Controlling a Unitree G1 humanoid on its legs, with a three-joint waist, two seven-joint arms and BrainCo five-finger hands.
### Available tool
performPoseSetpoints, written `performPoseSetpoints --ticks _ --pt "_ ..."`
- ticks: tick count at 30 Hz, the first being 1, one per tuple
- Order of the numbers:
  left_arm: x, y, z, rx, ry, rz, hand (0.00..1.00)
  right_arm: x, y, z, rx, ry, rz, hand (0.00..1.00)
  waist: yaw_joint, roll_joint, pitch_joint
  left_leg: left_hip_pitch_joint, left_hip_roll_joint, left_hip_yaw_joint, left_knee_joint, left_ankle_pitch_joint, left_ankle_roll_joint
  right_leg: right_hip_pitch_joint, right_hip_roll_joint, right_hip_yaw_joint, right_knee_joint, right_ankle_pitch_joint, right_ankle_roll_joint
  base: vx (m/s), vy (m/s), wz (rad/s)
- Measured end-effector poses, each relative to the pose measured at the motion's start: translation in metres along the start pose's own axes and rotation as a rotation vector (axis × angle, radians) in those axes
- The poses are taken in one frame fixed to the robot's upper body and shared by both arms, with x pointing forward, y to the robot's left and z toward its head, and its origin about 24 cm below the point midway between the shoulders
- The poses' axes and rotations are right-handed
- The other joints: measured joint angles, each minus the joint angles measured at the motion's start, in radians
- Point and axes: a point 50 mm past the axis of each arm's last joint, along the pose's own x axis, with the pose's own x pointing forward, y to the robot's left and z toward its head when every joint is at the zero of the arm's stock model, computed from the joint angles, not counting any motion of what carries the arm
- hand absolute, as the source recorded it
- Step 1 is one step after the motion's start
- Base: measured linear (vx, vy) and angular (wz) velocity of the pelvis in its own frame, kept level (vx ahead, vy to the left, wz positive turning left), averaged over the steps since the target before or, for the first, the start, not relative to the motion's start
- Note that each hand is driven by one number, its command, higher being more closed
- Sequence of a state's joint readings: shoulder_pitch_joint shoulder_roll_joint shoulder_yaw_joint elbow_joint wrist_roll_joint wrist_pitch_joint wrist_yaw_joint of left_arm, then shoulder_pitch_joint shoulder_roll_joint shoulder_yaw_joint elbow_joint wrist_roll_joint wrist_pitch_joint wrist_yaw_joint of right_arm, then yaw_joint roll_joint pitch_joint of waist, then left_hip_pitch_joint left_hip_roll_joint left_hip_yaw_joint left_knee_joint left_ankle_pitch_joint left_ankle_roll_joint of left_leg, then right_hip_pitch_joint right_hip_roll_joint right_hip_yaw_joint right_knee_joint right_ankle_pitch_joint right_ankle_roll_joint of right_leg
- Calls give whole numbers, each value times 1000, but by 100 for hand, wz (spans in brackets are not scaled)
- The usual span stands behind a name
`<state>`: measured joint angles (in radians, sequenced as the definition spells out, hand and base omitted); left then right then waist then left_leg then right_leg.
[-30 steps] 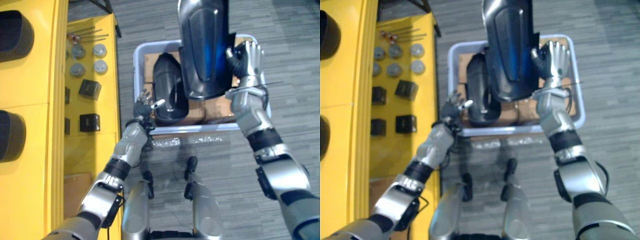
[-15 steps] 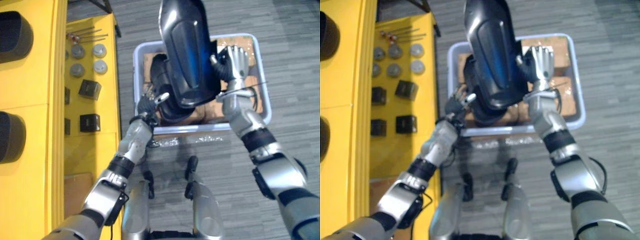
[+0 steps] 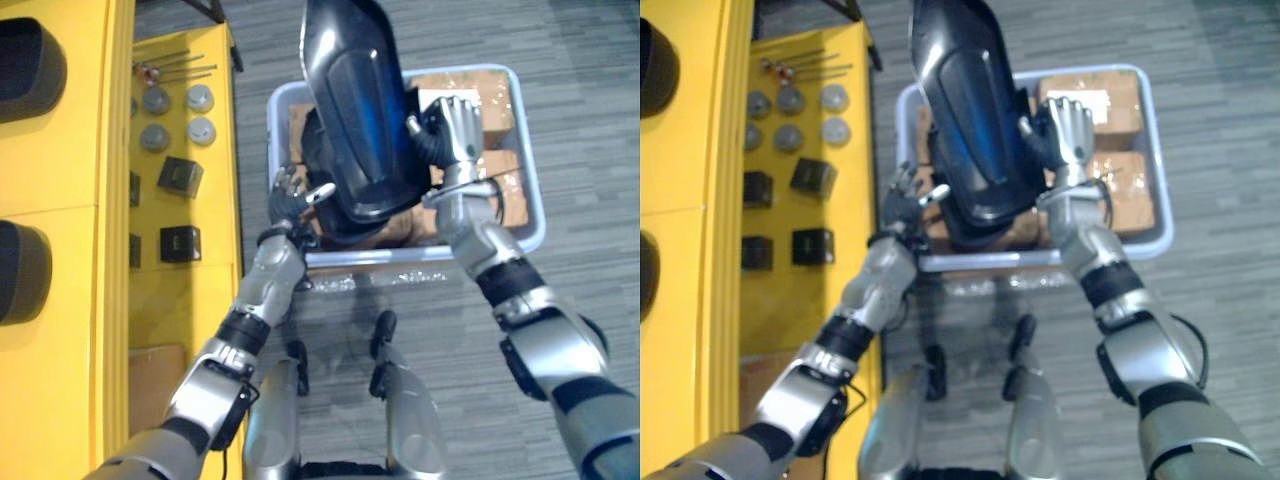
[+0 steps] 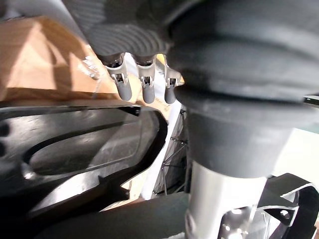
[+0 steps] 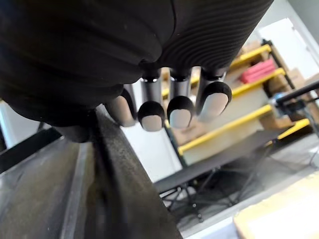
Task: Walk over and take plastic housings, then place them on the shelf
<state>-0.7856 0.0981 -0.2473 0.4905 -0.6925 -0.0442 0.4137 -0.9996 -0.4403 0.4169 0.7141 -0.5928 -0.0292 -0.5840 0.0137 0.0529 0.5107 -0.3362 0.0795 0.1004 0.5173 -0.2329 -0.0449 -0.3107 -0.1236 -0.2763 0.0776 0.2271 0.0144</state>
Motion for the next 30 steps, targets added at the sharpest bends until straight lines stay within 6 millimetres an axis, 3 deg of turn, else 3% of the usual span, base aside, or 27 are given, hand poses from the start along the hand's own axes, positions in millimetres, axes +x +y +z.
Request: performPoseSetpoints --ticks 8,16,17,30 --pt "-2 -13 -5 -44 22 -53 0 -6 11 11 -1 -79 50 100 11 59 -36 -9 -2 -16 -2 0 0 2 -1 -16 0 0 0 -14 45 5" --pt "-2 -15 -8 -62 38 -94 0 -10 18 13 6 -98 81 100 17 63 -37 15 -4 -18 -9 1 0 33 -2 -22 -16 1 2 -22 57 2" --pt "-2 -15 -8 -61 38 -94 100 -11 20 15 10 -115 86 100 18 63 -37 18 -4 -15 -14 3 0 34 -2 -20 -19 2 2 -20 52 -3" --pt "-3 -6 -7 -82 9 -57 100 -12 18 40 88 -183 46 100 13 63 -38 56 -5 -16 -36 7 -3 69 0 -22 -34 7 3 -7 61 0"
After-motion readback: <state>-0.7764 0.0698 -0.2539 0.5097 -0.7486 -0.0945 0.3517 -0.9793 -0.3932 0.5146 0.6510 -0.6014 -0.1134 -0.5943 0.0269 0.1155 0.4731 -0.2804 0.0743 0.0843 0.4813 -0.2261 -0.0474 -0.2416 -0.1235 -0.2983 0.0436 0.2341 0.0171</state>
